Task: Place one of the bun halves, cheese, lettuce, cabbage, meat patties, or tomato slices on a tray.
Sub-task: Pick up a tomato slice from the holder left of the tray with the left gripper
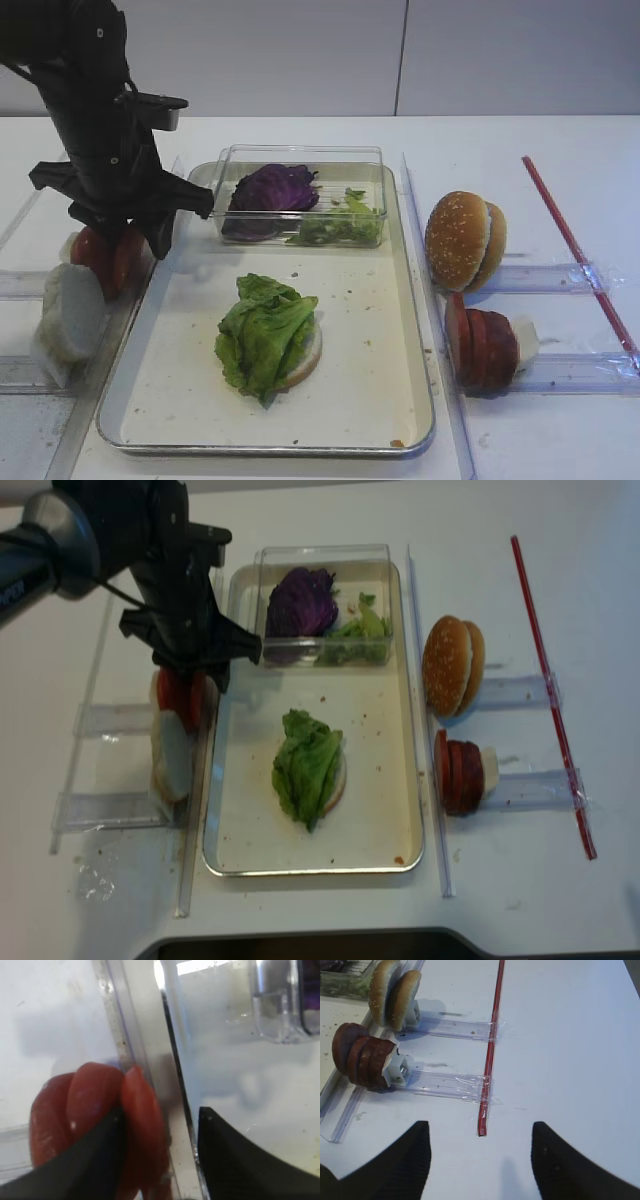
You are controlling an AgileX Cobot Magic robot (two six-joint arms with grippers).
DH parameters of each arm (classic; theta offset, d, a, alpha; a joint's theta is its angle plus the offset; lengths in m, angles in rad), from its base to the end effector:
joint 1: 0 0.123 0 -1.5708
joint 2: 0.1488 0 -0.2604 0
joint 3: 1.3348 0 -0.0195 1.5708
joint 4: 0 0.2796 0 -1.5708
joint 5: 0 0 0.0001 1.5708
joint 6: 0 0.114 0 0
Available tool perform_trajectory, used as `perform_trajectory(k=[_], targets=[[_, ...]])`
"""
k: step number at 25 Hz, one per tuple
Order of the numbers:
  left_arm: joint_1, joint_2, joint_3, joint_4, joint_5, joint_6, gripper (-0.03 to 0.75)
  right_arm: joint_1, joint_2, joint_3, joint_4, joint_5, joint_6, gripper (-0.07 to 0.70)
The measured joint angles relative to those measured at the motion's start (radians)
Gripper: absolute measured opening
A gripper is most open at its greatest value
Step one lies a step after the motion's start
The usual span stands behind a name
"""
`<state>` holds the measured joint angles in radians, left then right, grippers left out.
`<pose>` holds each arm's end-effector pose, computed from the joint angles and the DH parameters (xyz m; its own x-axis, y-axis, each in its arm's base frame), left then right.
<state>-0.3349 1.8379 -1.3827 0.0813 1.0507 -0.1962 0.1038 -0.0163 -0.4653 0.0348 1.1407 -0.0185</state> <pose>0.3713 -0.1207 0.1664 -0.9713 0.1742 -0.1619 0.1691 0.9846 0.0451 0.0620 0.0101 0.2627 -0.5376 -0.0600 -0.8411 -0.1322 0.9911 0.0138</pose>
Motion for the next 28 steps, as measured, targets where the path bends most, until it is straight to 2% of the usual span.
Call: perform_trajectory(k=[10, 23, 28], targets=[[0.0, 0.0, 0.0, 0.03, 0.008, 0.0, 0.217, 0.0, 0.0, 0.0, 0.0, 0.0, 0.0, 0.457], [0.0, -0.004, 0.0, 0.044, 0.019, 0.0, 0.179, 0.0, 0.0, 0.0, 0.0, 0.0, 0.0, 0.457], [0.0, -0.008, 0.0, 0.051, 0.025, 0.0, 0.078, 0.0, 0.0, 0.0, 0.0, 0.0, 0.0, 0.457]])
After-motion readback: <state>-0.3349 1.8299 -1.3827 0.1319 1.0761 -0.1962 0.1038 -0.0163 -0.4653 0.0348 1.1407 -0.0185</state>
